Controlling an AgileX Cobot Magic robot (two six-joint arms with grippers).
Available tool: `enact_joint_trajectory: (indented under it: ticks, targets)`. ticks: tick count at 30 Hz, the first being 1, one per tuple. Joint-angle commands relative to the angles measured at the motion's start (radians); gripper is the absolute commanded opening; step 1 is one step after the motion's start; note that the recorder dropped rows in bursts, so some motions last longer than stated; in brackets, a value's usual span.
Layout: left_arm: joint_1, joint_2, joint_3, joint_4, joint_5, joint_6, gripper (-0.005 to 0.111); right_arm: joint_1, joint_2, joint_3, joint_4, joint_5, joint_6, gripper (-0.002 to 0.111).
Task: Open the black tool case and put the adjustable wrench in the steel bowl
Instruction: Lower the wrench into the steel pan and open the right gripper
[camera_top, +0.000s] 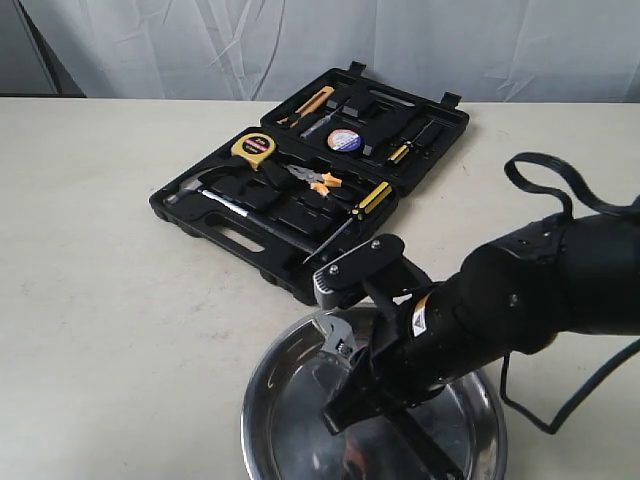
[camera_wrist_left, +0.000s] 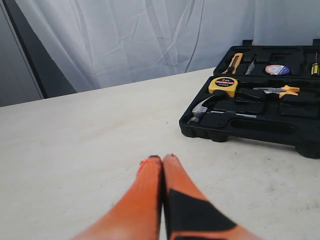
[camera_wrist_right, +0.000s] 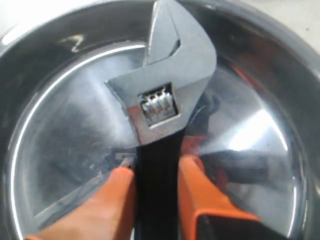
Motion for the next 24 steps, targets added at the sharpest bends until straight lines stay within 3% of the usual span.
enact_joint_trajectory:
  ticks: [1,3,8,10,24]
  targets:
    - [0.002,0.004,-0.001,0.0,-0.015,-0.004,0.0,0.001,0.054,0.002,0.036,-0.032,0.002,0.049]
    - [0.002,0.004,-0.001,0.0,-0.015,-0.004,0.0,0.001,0.05,0.002,0.034,-0.031,0.002,0.049]
    - [0.002,0.004,-0.001,0.0,-0.015,-0.004,0.0,0.001,-0.037,0.002,0.032,-0.027,0.002,0.023]
    - [0.002,0.004,-0.001,0.0,-0.015,-0.004,0.0,0.001,-0.086,0.002,0.03,-0.018,0.002,0.019]
    - [0.002,0.004,-0.001,0.0,-0.015,-0.004,0.0,0.001,-0.363,0.002,0.028,0.048,0.002,0.016]
